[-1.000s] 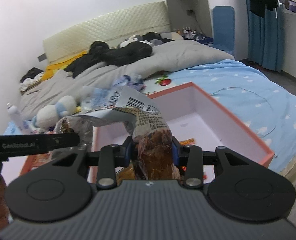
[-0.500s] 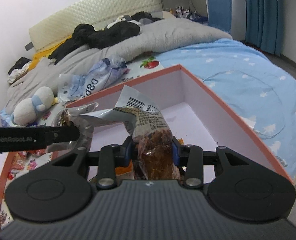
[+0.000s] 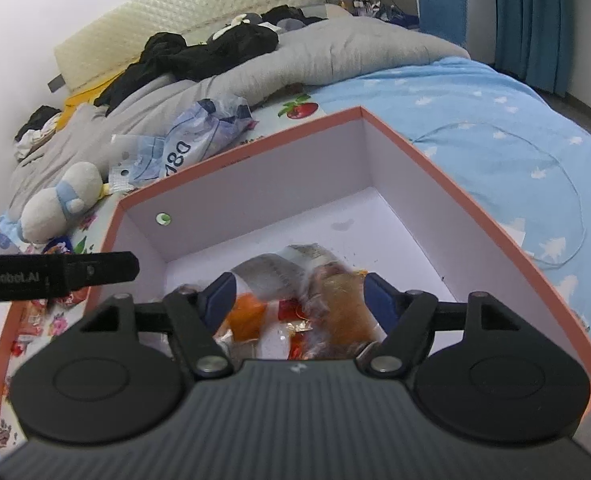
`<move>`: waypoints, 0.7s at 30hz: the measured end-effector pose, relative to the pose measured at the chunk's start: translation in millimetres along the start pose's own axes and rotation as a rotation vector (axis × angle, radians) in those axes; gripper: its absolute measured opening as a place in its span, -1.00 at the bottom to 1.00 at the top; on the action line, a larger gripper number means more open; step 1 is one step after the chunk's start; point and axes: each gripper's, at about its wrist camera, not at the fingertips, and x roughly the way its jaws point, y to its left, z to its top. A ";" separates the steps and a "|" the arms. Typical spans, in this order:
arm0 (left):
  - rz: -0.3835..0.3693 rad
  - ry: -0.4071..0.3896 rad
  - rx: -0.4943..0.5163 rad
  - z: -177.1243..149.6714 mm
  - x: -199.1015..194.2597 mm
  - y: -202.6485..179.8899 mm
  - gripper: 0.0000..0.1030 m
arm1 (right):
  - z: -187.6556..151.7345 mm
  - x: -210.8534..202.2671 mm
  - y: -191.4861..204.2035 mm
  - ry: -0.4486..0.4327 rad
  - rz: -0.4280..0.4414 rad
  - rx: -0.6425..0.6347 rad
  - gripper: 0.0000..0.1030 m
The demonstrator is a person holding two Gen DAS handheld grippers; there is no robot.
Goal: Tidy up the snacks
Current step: 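Lower both snacks into the deep box and open both tools, then withdraw both open tools from the deep box toward the snack pile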
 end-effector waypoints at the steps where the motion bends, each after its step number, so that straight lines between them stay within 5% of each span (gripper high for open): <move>1: 0.001 -0.007 0.004 -1.3 -4.9 -1.5 0.13 | -0.2 -3.2 0.9 -0.004 -0.003 0.001 0.40; 21: 0.013 -0.187 -0.028 -68.0 -165.8 12.3 0.13 | -34.7 -110.6 65.1 -0.165 0.126 -0.098 0.40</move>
